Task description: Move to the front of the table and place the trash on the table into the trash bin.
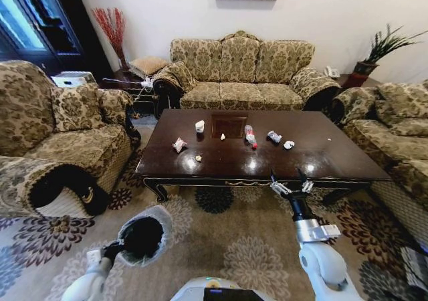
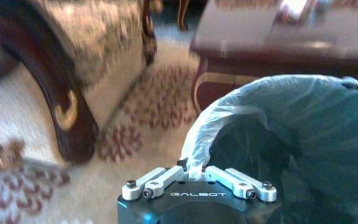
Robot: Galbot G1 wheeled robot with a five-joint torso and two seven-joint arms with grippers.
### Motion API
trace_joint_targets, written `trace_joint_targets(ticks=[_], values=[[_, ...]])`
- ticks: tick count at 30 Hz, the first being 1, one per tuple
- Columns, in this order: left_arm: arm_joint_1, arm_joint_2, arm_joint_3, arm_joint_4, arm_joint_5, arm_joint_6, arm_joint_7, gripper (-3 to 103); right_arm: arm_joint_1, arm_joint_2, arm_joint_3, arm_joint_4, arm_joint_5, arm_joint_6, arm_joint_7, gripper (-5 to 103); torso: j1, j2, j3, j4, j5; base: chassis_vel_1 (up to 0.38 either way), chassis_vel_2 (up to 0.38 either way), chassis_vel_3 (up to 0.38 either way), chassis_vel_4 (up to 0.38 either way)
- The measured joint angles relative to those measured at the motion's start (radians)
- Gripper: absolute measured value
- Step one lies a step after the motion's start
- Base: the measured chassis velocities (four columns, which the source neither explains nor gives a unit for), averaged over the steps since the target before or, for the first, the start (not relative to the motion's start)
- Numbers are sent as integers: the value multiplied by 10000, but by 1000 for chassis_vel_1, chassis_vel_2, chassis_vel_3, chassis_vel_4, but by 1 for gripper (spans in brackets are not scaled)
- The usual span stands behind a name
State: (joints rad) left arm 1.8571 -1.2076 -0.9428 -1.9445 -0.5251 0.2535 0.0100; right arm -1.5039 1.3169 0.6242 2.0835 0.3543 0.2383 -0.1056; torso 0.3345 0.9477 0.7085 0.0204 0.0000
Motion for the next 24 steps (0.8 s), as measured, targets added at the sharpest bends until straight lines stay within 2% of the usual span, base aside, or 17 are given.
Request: trace_joint_targets(ticks=[3, 4, 7, 9, 10, 13, 20, 24], values=[[912, 52, -641, -1394, -498, 165, -314, 0, 124, 20, -17, -195, 93, 183, -54, 100, 0, 0, 0, -1, 7, 0, 0, 0, 0], [912, 52, -641, -1394, -498, 165, -314, 0, 124, 20, -17, -195, 93, 183, -54, 100, 0, 0, 0, -1, 7, 0, 0, 0, 0], [1234, 145, -1275, -2620, -1111, 438, -682, 0, 135, 13, -18, -309, 65, 470, 18, 100, -1, 0, 0, 2, -4, 0, 0, 0, 0], [1121, 304, -1798, -3424, -1746, 658, -926, 0, 129, -67, 10, -323, 52, 610, 79, 100, 0, 0, 1, 2, 1, 0, 0, 0, 0], [1121, 304, -1798, -3424, -1746, 658, -926, 0, 129, -67, 10, -323, 52, 610, 79, 100, 0, 0, 1, 2, 1, 0, 0, 0, 0], [596, 890, -2721, -4459, -2932, 1048, -1283, 0, 45, -232, 201, -258, 61, 646, -8, 100, 1, 0, 2, -2, 5, 0, 0, 0, 0], [-333, 2188, -3521, -4831, -4179, 1317, -1709, 0, -40, -248, 276, -212, -158, 630, -68, 100, 1, 0, 1, -3, 1, 0, 0, 0, 0], [-569, 2314, -3345, -4784, -4209, 1354, -1762, 0, -44, -236, 275, -134, -242, 517, -2, 100, 0, 0, 2, -3, 2, 0, 0, 0, 0]])
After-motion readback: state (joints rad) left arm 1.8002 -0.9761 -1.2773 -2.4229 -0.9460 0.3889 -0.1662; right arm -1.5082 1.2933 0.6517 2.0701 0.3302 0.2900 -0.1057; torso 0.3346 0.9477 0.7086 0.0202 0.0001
